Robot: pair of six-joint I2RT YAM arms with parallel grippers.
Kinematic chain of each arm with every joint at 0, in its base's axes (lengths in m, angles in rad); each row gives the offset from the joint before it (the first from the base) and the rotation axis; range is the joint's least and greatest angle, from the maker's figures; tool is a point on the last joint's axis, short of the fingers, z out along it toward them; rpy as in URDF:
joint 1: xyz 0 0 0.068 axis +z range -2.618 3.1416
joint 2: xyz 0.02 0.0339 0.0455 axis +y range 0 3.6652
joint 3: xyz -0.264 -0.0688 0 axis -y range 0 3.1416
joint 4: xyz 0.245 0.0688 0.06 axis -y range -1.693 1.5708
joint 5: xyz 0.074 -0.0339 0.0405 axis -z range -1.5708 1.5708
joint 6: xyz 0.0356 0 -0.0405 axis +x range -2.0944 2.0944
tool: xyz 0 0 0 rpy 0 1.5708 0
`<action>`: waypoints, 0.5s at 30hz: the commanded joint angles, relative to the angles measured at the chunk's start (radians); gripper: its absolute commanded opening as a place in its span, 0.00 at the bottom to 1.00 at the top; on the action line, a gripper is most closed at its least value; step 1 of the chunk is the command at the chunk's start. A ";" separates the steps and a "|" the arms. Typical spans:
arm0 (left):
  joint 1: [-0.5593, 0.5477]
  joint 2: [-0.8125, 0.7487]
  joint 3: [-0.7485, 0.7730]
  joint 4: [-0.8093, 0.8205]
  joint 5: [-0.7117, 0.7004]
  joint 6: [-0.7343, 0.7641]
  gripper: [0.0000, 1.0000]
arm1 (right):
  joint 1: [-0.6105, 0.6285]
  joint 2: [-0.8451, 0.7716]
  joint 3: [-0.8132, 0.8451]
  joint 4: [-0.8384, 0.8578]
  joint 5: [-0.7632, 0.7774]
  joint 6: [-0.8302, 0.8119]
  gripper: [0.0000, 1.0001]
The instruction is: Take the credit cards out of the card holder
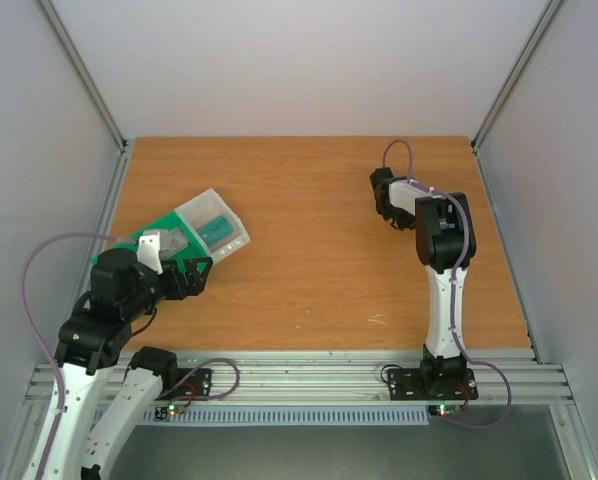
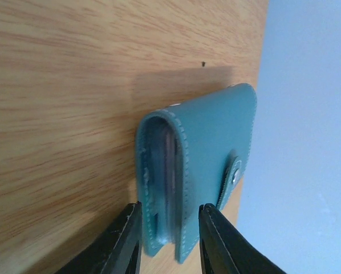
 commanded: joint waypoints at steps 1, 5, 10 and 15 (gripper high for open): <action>-0.008 0.000 -0.003 0.043 -0.014 0.013 0.99 | -0.029 0.024 0.028 0.029 0.048 -0.031 0.29; -0.011 0.001 -0.007 0.048 -0.022 0.016 0.99 | -0.032 0.035 0.027 0.035 0.044 -0.034 0.26; -0.013 -0.001 -0.007 0.044 -0.028 0.017 0.99 | -0.032 0.046 0.032 0.033 0.049 -0.039 0.16; -0.013 -0.002 -0.008 0.047 -0.033 0.017 0.99 | -0.033 0.040 0.031 0.028 0.054 -0.039 0.07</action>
